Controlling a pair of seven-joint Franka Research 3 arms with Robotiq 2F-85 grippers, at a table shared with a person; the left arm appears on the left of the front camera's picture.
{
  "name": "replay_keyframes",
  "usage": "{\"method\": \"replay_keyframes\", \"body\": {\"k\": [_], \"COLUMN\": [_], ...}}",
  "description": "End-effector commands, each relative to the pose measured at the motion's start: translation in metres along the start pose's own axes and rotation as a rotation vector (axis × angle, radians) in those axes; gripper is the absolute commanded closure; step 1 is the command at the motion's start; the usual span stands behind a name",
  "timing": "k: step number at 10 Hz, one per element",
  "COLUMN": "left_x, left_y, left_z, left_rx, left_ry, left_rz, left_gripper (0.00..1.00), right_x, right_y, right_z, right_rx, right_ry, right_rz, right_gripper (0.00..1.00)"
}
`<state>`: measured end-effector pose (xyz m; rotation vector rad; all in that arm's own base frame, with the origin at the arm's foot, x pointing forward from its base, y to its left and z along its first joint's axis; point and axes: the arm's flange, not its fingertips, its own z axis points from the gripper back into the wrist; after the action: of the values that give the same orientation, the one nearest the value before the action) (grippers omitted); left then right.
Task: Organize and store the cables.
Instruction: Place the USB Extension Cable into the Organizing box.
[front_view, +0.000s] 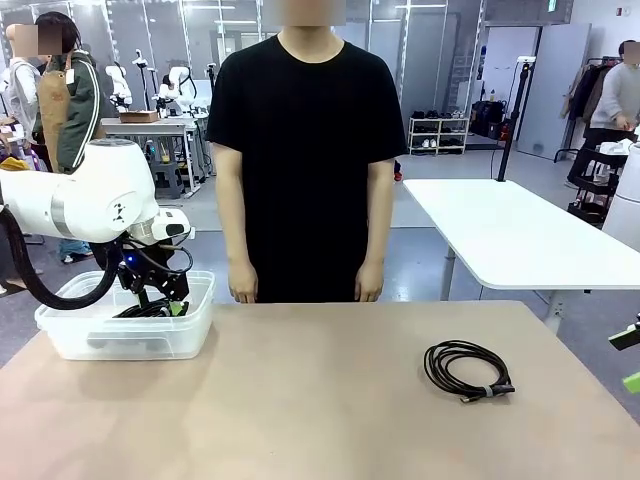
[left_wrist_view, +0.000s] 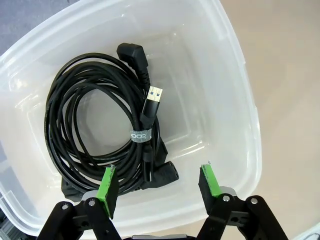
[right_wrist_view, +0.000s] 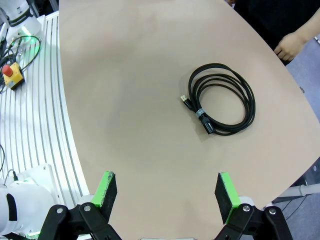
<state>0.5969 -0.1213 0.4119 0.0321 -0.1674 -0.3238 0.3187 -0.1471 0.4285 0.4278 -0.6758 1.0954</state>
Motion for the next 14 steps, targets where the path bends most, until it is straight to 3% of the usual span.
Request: {"method": "replay_keyframes", "body": {"k": [1, 4, 5, 6, 7, 8, 10, 14], "left_x": [0.004, 0.0, 0.012, 0.018, 0.01, -0.007, -0.058, -0.178], "left_y": [0.002, 0.0, -0.003, -0.005, -0.008, -0.01, -0.009, 0.029], "left_z": [0.001, 0.0, 0.027, 0.054, 0.076, 0.091, 0.124, 0.135], "left_rx": [0.001, 0.0, -0.084, -0.087, -0.149, -0.145, -0.279, -0.328], "left_ry": [-0.001, 0.0, -0.047, -0.074, -0.088, -0.083, -0.177, -0.439], "left_rz": [0.002, 0.0, -0.051, -0.098, -0.144, -0.224, -0.346, -0.49], "left_gripper": [0.18, 0.18, 0.18, 0.18, 0.18, 0.18, 0.0, 0.0], "right_x": [-0.001, -0.001, -0.001, -0.001, -0.001, -0.001, -0.001, -0.001], "right_y": [-0.001, -0.001, -0.001, -0.001, -0.001, -0.001, -0.001, -0.001], "right_z": [0.001, 0.001, 0.001, 0.001, 0.001, 0.001, 0.001, 0.001], "right_rx": [0.003, 0.003, 0.003, 0.003, 0.003, 0.003, 0.003, 0.003], "right_ry": [-0.016, -0.016, -0.016, -0.016, -0.016, -0.016, -0.016, -0.016], "right_rz": [0.008, 0.008, 0.008, 0.008, 0.008, 0.008, 0.008, 0.008], "right_gripper": [0.0, 0.0, 0.0, 0.0, 0.0, 0.0, 0.0, 0.0]}}
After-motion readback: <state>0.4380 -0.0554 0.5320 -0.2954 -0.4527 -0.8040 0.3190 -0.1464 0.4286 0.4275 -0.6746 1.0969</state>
